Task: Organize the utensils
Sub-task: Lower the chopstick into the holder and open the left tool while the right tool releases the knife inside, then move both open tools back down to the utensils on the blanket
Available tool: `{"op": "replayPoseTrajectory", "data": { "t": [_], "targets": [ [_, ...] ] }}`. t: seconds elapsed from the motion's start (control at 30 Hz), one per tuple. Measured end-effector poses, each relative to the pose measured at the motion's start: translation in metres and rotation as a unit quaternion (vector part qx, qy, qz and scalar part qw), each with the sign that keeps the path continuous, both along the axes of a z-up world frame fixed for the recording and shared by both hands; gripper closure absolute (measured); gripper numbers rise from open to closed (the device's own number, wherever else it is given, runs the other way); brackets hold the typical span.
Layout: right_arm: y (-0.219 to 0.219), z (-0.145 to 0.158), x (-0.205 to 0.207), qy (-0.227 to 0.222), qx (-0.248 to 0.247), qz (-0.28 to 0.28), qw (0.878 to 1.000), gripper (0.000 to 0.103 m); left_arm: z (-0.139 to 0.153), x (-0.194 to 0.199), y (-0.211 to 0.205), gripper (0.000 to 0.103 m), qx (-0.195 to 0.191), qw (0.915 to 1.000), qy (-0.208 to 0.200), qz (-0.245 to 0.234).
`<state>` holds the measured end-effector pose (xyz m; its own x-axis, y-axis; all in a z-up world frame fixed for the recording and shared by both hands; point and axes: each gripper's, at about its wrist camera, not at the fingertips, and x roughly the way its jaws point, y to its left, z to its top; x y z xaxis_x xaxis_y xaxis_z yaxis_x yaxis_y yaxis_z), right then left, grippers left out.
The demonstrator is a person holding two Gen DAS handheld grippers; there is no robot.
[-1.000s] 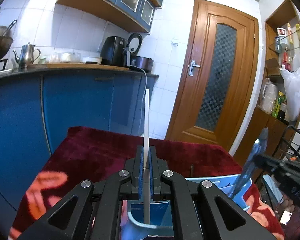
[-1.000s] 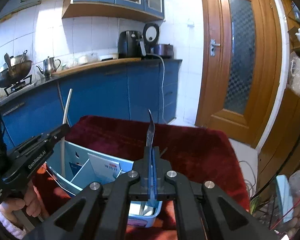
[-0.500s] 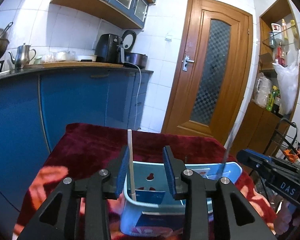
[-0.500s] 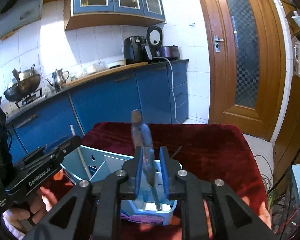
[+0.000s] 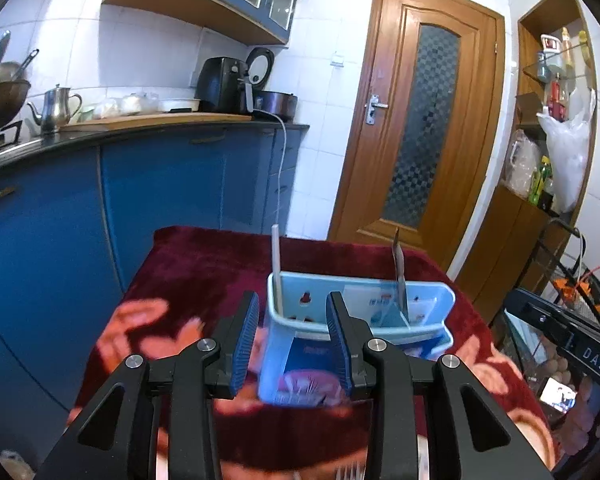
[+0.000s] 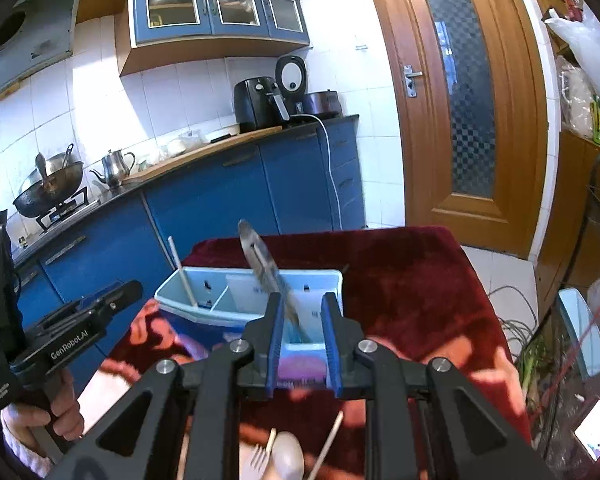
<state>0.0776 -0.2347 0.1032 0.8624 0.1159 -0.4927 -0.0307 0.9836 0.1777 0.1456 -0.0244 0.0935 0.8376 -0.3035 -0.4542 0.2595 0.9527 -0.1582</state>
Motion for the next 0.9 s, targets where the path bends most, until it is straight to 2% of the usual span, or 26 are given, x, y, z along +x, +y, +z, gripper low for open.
{"op": "replayPoseTrajectory", "data": {
  "t": [0.5, 0.73, 0.9],
  "targets": [
    [-0.007, -0.035, -0.047, 0.078, 0.008, -0.006, 0.997, 0.079, -0.021, -0.049, 0.021, 0.067, 0.028, 0.9961, 0.083, -0.008],
    [-0.003, -0.053, -0.053, 0.116, 0.000, -0.005, 0.993, 0.079, -0.041, -0.057, 0.020, 0.067, 0.044, 0.9894, 0.137, -0.016],
    [0.000, -0.069, -0.053, 0.150, -0.002, -0.001, 0.989, 0.078, -0.058, -0.058, 0.018, 0.067, 0.051, 0.9812, 0.183, -0.032]
  ]
}}
